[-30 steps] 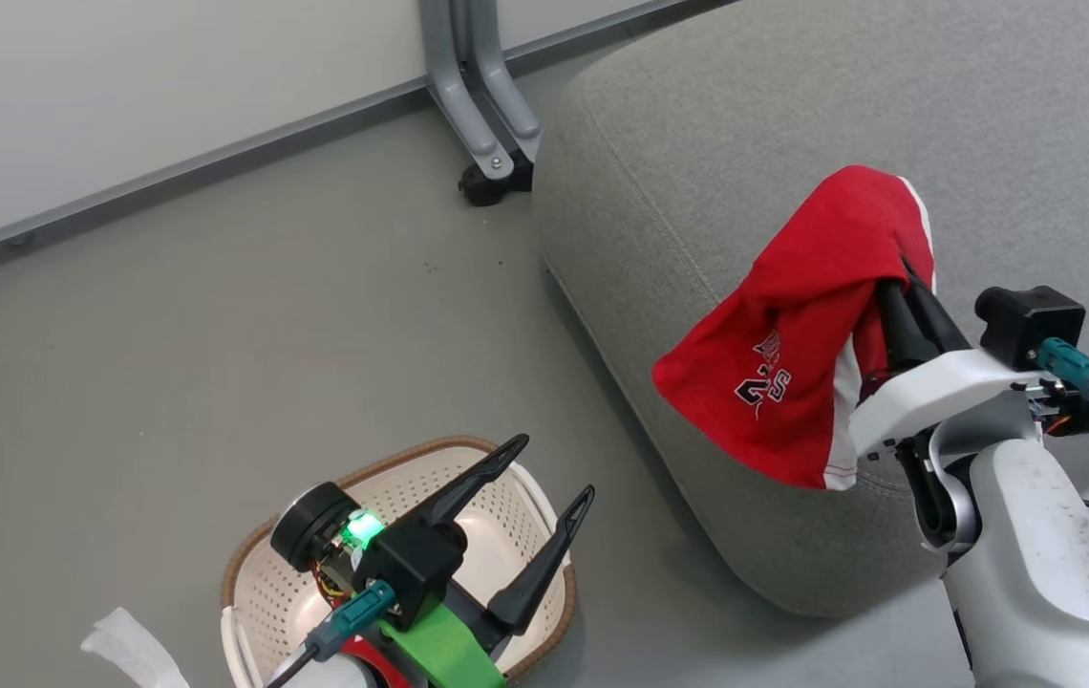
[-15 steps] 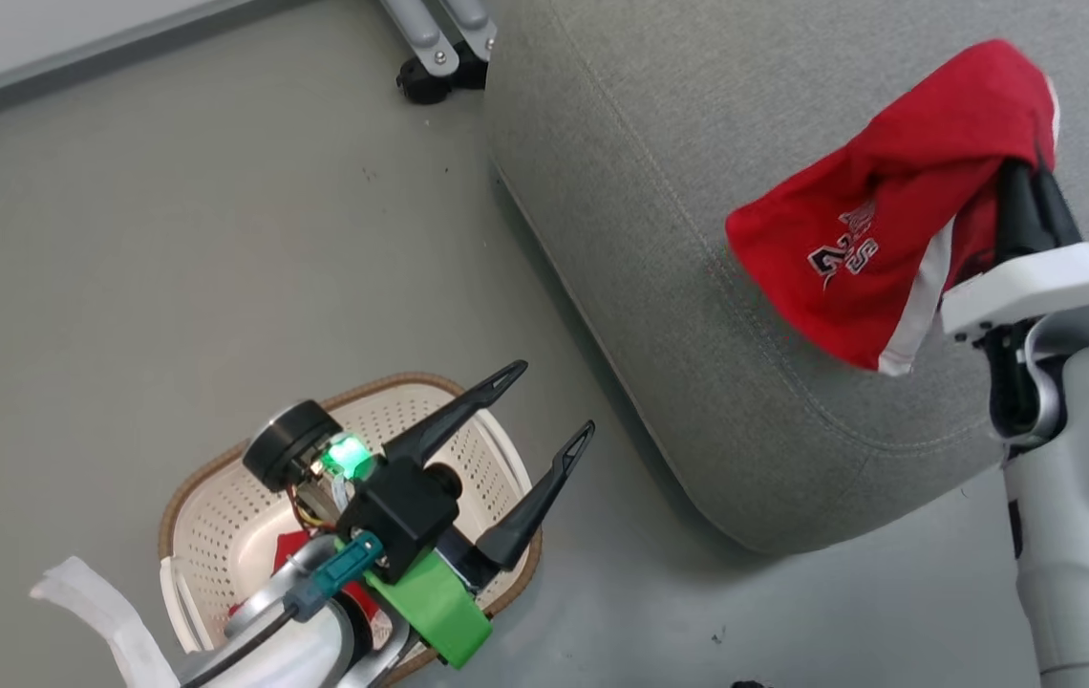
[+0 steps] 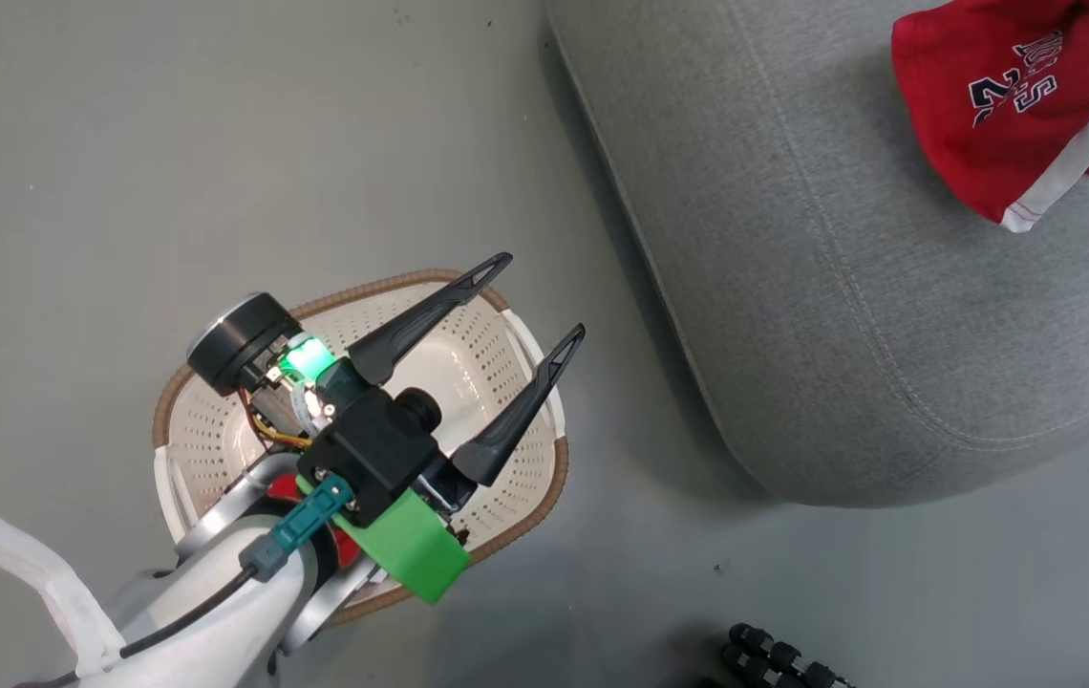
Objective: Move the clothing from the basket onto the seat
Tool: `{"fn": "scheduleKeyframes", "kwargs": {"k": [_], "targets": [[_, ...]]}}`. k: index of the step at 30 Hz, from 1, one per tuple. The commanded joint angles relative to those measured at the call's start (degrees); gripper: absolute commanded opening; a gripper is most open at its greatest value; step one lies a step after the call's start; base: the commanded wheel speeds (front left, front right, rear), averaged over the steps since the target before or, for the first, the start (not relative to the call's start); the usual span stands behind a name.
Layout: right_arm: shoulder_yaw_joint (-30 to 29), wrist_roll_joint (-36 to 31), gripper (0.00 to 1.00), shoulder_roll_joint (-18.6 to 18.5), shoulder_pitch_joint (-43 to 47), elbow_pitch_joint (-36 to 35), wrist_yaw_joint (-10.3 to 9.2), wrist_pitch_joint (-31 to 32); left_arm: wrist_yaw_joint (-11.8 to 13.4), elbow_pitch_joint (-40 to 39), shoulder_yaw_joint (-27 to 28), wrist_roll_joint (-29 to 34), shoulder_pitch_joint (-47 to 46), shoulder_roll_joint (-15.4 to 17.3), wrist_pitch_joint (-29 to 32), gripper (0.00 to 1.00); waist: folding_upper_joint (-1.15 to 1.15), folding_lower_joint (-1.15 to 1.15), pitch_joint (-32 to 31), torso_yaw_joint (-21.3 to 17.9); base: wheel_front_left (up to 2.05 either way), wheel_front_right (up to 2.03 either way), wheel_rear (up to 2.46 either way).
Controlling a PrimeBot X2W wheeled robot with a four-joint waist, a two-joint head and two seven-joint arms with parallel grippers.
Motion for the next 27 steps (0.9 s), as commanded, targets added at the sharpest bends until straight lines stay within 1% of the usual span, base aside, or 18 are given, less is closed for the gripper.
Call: {"fn": "scheduleKeyframes", "kwargs": {"k": [1, 4, 5, 6, 7, 11, 14, 18, 21, 27], "targets": [[-0.34, -0.54, 0.0, -0.31, -0.83, 1.97, 0.0, -0.55, -0.24, -0.25, 0.36, 0.37, -1.35, 0.6, -0.13, 1.0, 0.0, -0.01, 5.04, 3.56, 0.0, 0.0, 0.0], [-0.92, -1.65, 0.0, -0.35, -1.22, 6.6, -0.01, -1.27, -0.26, -0.26, 0.54, 0.6, -2.01, 0.92, -0.31, 1.0, 0.0, -0.01, 6.38, 4.03, 0.0, 0.0, 0.0], [-1.22, -1.64, 0.13, -0.31, -1.4, 7.83, -0.01, -1.58, -0.25, -0.22, 0.59, 0.54, -2.13, 0.98, -0.39, 1.0, 0.0, -0.01, 6.68, 4.12, 0.0, 0.0, 0.0], [-1.66, -1.93, 0.48, -0.19, -1.36, 9.28, -0.01, -1.9, -0.23, -0.07, 0.61, 0.55, -2.14, 1.06, -0.48, 1.0, 0.0, -0.01, 6.88, 4.14, 0.0, 0.0, 0.0], [-2.14, -2.2, 1.0, -0.04, -1.22, 10.31, -0.01, -2.25, -0.13, 0.04, 0.65, 0.51, -2.14, 1.09, -0.45, 1.0, 0.0, -0.01, 6.99, 4.12, 0.0, 0.0, 0.0], [-3.22, -3.11, 1.0, 1.46, 0.82, 13.23, -0.01, -3.01, 0.3, 0.83, 0.7, 0.09, -1.49, 1.21, -0.91, 1.0, 0.0, -0.01, 6.37, 3.66, 0.0, 0.0, 0.0], [-3.89, -3.9, 1.0, 2.27, 2.37, 11.87, -0.01, -3.1, 0.16, 1.54, 0.42, -0.1, -1.27, 1.16, -1.41, 1.0, 0.0, -0.01, 4.98, 3.42, 0.0, 0.0, 0.0], [-4.11, -5.36, 1.0, 4.0, 6.93, 6.76, -0.01, -3.08, 0.5, 3.04, 0.25, -0.75, -0.55, 0.21, -2.87, 1.0, 0.0, -0.01, 1.86, 3.66, 0.0, 0.0, 0.0], [-4.08, -6.2, 1.0, 5.27, 11.09, 1.29, -0.01, -3.1, 0.98, 4.4, 0.19, -1.76, 0.53, -0.91, -4.36, 1.0, 0.0, -0.01, -0.99, 4.15, 0.0, 0.0, 0.0], [-1.02, -7.76, 1.0, 8.2, 19.4, -11.02, -0.01, -3.07, 2.97, 7.44, 1.3, -3.7, 3.17, -2.56, -7.82, 1.0, 0.0, -0.01, -6.03, 5.82, 0.0, 0.0, 0.0]]}}
